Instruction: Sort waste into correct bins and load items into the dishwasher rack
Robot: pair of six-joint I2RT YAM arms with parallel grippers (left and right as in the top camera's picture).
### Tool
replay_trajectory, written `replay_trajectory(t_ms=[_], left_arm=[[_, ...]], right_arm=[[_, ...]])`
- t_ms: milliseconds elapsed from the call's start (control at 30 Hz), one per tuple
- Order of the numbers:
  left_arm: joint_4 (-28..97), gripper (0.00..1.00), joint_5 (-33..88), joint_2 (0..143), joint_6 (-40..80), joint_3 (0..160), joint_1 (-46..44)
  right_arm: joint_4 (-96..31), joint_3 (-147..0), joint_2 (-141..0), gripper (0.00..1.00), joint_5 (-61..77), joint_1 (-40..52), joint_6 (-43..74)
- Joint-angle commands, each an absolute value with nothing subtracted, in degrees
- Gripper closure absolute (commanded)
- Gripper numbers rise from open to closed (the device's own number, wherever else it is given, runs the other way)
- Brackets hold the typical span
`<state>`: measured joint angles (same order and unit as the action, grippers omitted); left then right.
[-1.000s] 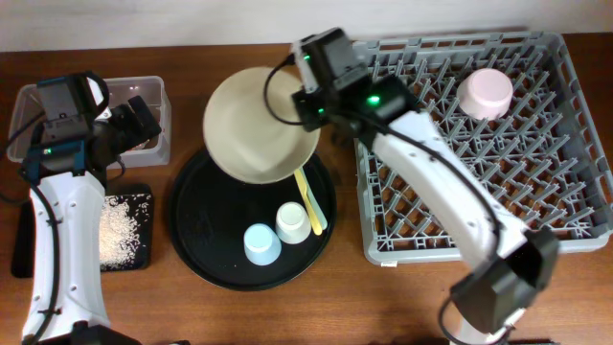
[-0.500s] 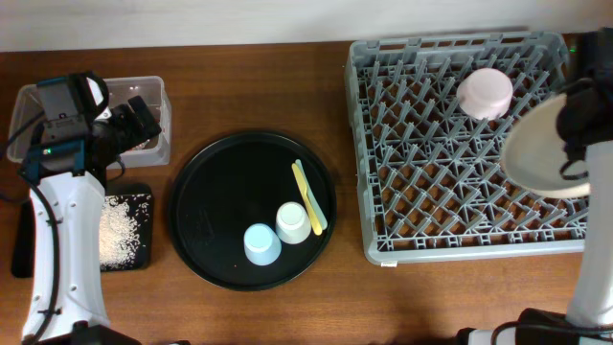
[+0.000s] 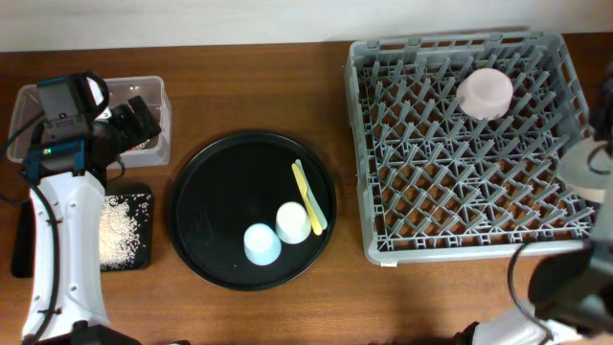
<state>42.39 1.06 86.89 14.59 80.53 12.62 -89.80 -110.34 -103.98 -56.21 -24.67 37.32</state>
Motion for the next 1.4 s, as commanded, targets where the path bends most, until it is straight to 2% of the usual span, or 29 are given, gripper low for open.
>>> replay_trajectory(t_ms=[0, 167, 567, 800, 900, 1167, 1300, 1367], left_arm=[[42.3, 0.01, 1.1, 86.7, 14.5, 81.3, 12.8], [42.3, 0.01, 1.1, 86.7, 14.5, 81.3, 12.8], [42.3, 0.01, 1.1, 86.7, 14.5, 81.3, 12.8], [42.3, 0.01, 1.1, 86.7, 14.5, 81.3, 12.8], [42.3, 0.01, 1.1, 86.7, 14.5, 81.3, 12.8], [42.3, 0.01, 1.1, 86.7, 14.5, 81.3, 12.8], [42.3, 0.01, 1.1, 86.7, 14.5, 81.3, 12.8], [42.3, 0.01, 1.1, 86.7, 14.5, 81.3, 12.8]], right_arm=[[-91.4, -110.0, -110.8, 0.96, -62.4, -19.4, 34.3], [-92.1, -110.0, -114.7, 0.96, -75.9, -9.6, 28.9], [-91.2, -110.0, -114.7, 0.96, -72.0, -1.1, 27.2], [-91.6, -110.0, -114.0, 0.96, -68.0, -0.5, 21.5], [-91.5, -110.0, -110.4, 0.96, -69.5, -0.3, 21.4], [-97.4, -109.6, -100.1, 0.96, -60.3, -0.9, 20.8], [-97.4, -103.9, -97.3, 0.96, -58.3, -4.7, 20.1], [-97.4, -97.9, -93.9, 0.96, -55.6, -9.8, 23.7]])
